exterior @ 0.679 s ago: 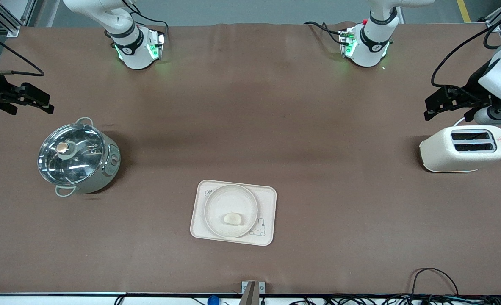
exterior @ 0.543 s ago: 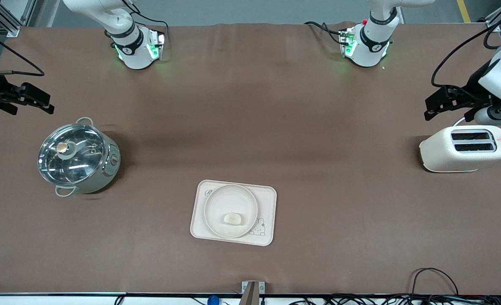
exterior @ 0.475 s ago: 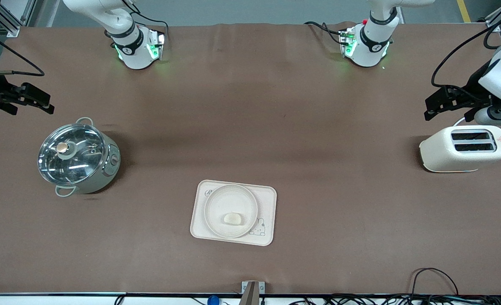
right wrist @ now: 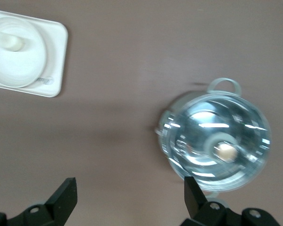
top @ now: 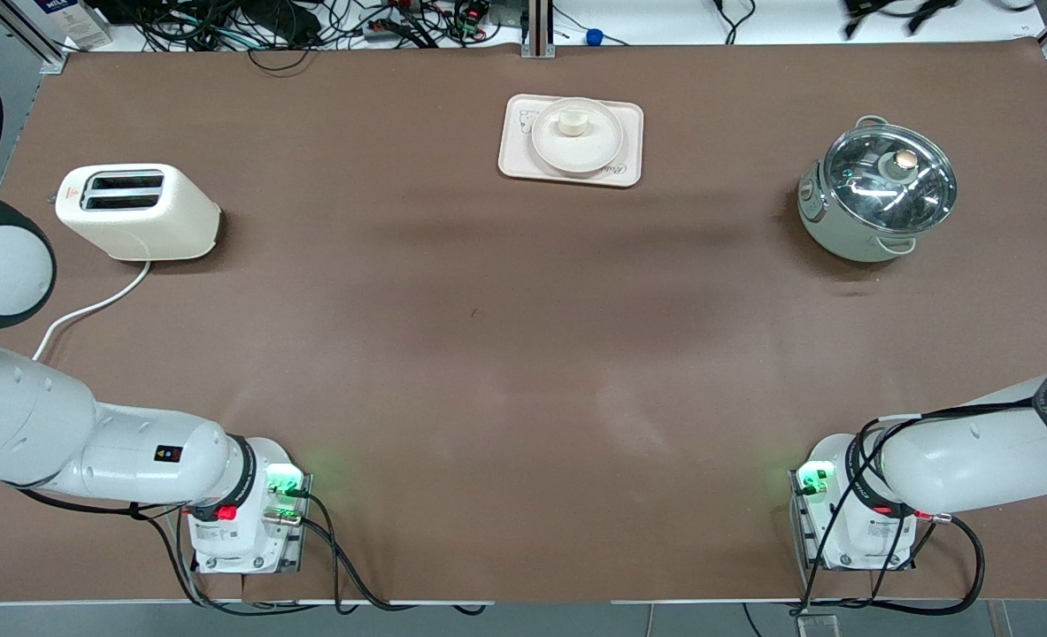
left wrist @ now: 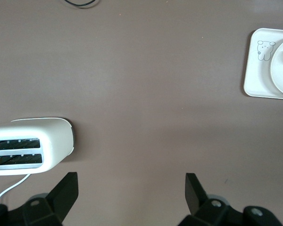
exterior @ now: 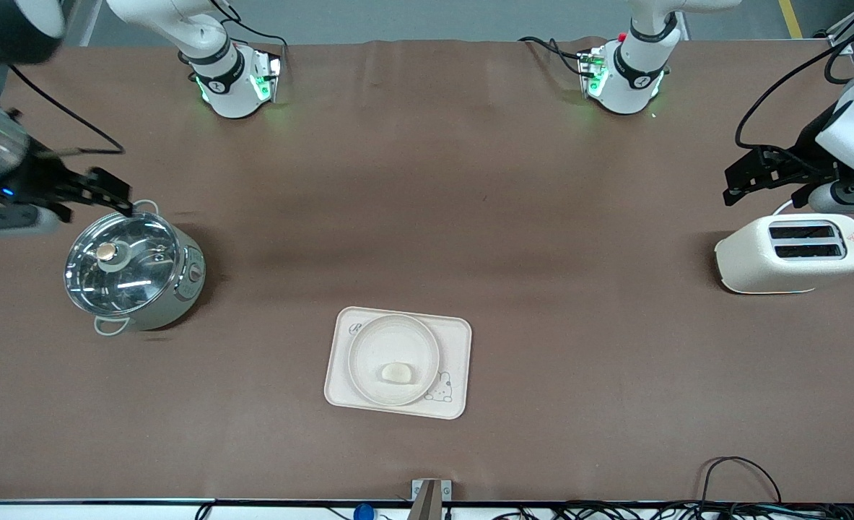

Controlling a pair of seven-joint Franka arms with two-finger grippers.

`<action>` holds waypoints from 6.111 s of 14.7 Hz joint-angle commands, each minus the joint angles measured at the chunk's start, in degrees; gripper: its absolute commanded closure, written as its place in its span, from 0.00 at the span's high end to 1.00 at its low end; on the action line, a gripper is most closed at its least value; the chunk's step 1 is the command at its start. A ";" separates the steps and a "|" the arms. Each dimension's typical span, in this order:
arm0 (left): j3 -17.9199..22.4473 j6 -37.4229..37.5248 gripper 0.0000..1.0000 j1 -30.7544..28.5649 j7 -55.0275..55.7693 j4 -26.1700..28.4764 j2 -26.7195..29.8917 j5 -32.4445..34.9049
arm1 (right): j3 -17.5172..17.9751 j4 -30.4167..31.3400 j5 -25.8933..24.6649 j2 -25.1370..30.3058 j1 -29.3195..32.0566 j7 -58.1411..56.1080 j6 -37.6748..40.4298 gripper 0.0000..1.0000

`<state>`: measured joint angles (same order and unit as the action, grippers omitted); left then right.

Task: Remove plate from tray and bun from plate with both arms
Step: 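Reach the right gripper toward the white plate rim on the tray, then lower the right gripper and close it on the plate rim, then lift the plate with the bun off the tray with the right gripper, then set the plate on the table while the left gripper reaches toward it, then lower the left gripper onto the bun while the right gripper withdraws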

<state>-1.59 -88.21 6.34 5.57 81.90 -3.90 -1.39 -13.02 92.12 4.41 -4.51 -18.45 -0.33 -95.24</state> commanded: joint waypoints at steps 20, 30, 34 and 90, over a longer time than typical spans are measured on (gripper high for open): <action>-0.25 0.40 1.00 0.26 -1.79 -0.95 -0.41 0.95 | -0.25 -15.56 34.44 -46.28 -13.62 5.95 -43.69 0.96; -0.25 0.40 1.00 0.08 -1.79 -0.95 -0.41 0.95 | -0.16 -17.94 34.44 -50.33 -13.80 5.87 -46.17 0.64; -0.25 0.40 1.00 0.08 -1.79 -0.95 -0.41 0.95 | -0.16 -17.94 34.44 -50.94 -14.33 5.16 -46.08 0.44; -15.37 -49.61 0.99 30.22 66.05 4.32 -42.51 22.22 | 3.97 -8.96 6.76 -17.11 18.18 -15.76 -10.69 1.00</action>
<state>-17.69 -138.62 35.64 69.49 86.82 -46.54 19.39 -9.90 86.32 13.19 -21.36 -1.68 -16.29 -110.14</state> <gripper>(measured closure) 0.004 0.000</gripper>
